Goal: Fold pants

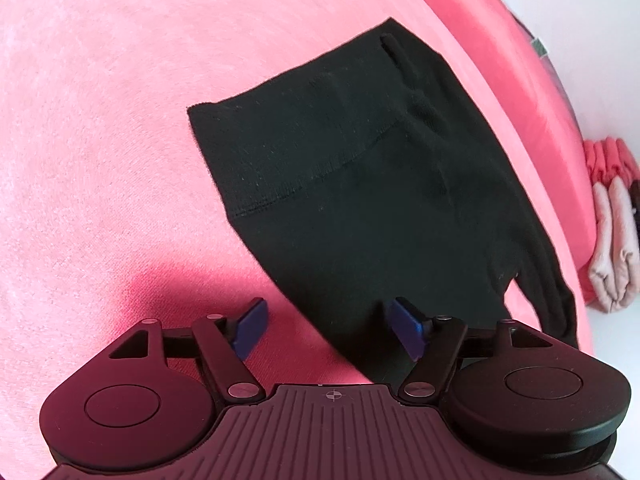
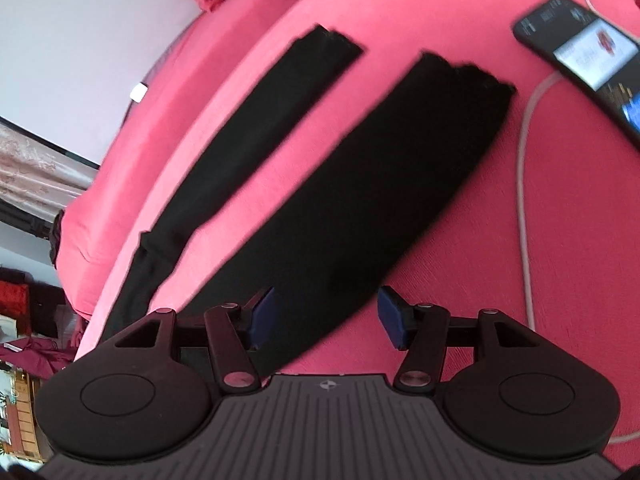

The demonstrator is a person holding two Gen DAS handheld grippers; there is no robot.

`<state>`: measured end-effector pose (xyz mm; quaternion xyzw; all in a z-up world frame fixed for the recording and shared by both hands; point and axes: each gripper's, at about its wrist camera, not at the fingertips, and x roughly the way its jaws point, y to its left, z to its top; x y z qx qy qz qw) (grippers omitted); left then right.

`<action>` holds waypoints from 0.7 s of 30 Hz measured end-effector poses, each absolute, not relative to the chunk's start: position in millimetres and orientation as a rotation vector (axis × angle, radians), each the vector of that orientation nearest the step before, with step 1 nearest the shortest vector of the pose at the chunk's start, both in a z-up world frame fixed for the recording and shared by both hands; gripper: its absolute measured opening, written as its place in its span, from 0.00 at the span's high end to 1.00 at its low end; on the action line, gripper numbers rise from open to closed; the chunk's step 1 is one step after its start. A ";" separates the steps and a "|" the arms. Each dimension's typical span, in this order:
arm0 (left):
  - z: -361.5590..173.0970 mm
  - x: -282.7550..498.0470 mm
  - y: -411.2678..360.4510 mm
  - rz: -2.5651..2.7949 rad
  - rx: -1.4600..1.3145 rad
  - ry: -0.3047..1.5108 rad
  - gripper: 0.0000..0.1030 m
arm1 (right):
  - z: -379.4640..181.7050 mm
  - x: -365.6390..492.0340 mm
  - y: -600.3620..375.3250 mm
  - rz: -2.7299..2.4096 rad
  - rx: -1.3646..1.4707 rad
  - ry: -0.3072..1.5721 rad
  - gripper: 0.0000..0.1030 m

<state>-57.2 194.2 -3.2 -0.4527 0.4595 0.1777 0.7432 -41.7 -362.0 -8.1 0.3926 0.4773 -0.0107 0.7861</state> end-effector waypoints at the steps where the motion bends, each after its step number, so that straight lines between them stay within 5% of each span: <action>1: -2.5 -58.2 195.8 0.392 -0.999 1.002 0.00 | -11.7 -43.4 -362.7 -0.030 0.860 1.036 0.40; 9: -3.1 -50.1 202.0 0.405 -1.013 0.994 0.11 | -21.6 -31.0 -363.7 -0.044 0.924 0.987 0.40; 11: -0.8 -49.9 203.0 0.407 -1.016 0.980 0.24 | -21.4 -28.7 -361.7 -0.046 0.903 0.992 0.48; 13: 3.4 -50.6 204.2 0.405 -1.014 0.963 0.31 | -20.3 -26.9 -359.4 -0.056 0.843 1.022 0.81; 14: 5.9 -50.3 204.9 0.403 -1.013 0.955 0.33 | -21.8 -25.9 -360.2 -0.059 0.836 1.034 0.85; 21: 30.0 -40.0 212.6 0.363 -1.011 0.894 0.38 | -0.9 -15.6 -364.3 -0.005 0.863 0.971 0.91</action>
